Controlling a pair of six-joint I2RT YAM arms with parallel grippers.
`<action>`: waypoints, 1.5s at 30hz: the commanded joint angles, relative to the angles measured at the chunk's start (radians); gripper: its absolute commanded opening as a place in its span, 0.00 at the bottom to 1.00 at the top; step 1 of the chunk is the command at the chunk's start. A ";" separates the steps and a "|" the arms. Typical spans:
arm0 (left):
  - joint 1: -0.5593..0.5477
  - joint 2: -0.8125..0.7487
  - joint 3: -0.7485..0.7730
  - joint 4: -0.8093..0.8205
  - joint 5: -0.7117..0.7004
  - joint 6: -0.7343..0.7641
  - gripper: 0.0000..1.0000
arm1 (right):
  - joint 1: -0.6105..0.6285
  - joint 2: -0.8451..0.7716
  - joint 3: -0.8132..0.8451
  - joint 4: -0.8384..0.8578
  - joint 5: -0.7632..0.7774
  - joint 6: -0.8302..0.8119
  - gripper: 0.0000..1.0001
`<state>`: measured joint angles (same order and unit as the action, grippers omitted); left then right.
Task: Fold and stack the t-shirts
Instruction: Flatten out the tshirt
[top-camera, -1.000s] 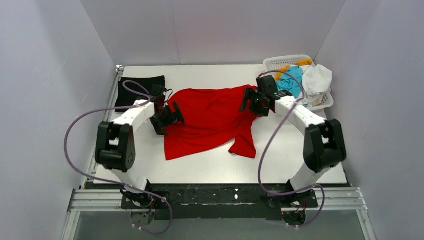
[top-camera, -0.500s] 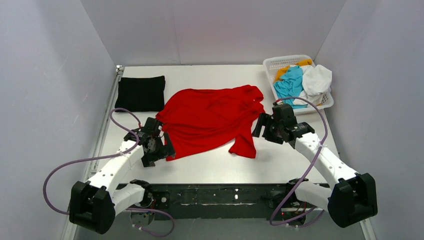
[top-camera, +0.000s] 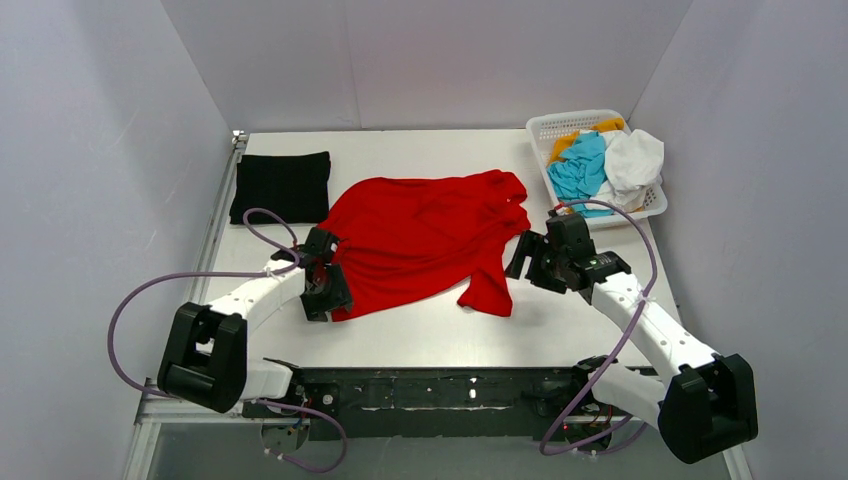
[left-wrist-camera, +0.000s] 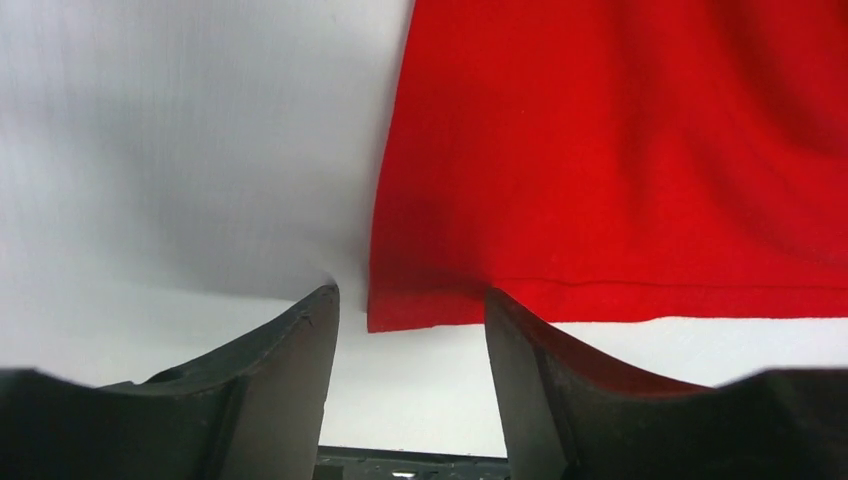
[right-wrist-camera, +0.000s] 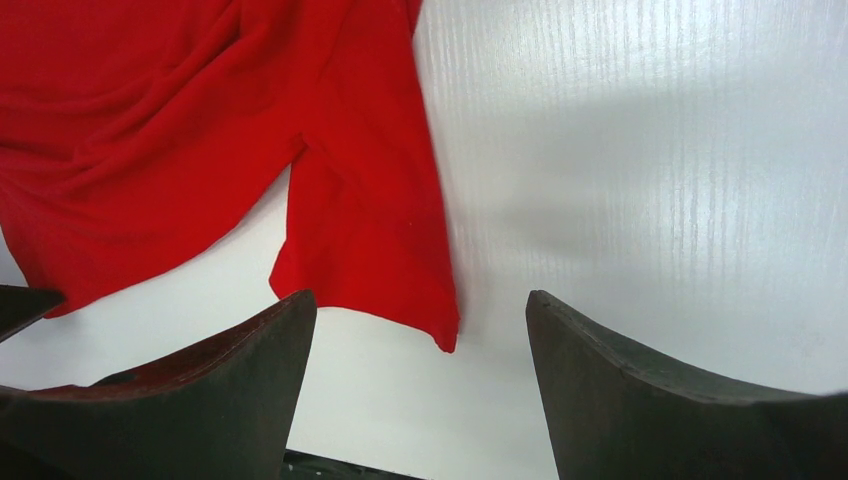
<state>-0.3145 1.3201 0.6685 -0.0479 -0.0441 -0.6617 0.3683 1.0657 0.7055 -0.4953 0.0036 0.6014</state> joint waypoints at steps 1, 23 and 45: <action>-0.011 0.038 -0.008 -0.044 0.019 -0.003 0.52 | -0.002 -0.019 -0.019 0.030 0.008 0.017 0.85; -0.091 0.053 0.040 -0.085 0.032 -0.020 0.00 | 0.046 -0.025 -0.068 -0.038 -0.086 -0.006 0.77; -0.090 -0.179 0.114 -0.194 -0.062 -0.036 0.00 | 0.135 0.205 -0.089 0.108 0.115 0.116 0.01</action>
<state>-0.4026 1.1805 0.7158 -0.1097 -0.0463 -0.7143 0.4980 1.2644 0.5510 -0.2977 -0.0448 0.7189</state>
